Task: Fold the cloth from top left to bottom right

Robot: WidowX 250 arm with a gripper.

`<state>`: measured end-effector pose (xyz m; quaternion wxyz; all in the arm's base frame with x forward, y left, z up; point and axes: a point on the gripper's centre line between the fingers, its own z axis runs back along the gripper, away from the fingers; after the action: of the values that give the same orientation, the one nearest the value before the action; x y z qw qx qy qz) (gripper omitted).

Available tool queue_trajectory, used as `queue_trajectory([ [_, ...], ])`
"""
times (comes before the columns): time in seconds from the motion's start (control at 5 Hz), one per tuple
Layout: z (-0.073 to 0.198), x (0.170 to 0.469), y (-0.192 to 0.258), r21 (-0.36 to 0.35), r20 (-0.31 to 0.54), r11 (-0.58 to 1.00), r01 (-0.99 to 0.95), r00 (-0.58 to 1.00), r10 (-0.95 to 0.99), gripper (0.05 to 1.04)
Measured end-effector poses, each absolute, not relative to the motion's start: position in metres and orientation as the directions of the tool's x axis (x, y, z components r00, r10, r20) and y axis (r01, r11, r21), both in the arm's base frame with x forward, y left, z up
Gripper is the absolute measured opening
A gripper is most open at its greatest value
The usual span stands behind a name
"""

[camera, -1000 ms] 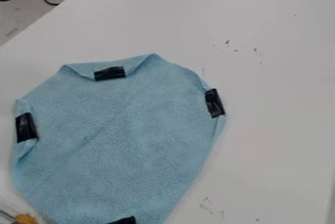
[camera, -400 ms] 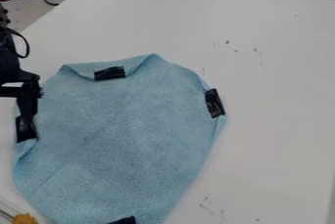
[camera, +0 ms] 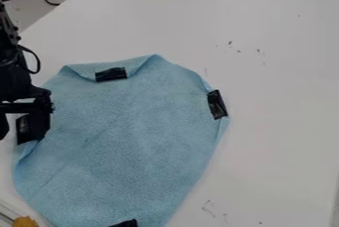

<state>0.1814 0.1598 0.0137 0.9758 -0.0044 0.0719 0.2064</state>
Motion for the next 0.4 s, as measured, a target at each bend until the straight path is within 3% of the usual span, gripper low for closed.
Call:
queue_trajectory([
  [0.4,0.0017,0.1802,0.1674,-0.003,-0.158,0.909,-0.417,0.898,0.411,0.376],
])
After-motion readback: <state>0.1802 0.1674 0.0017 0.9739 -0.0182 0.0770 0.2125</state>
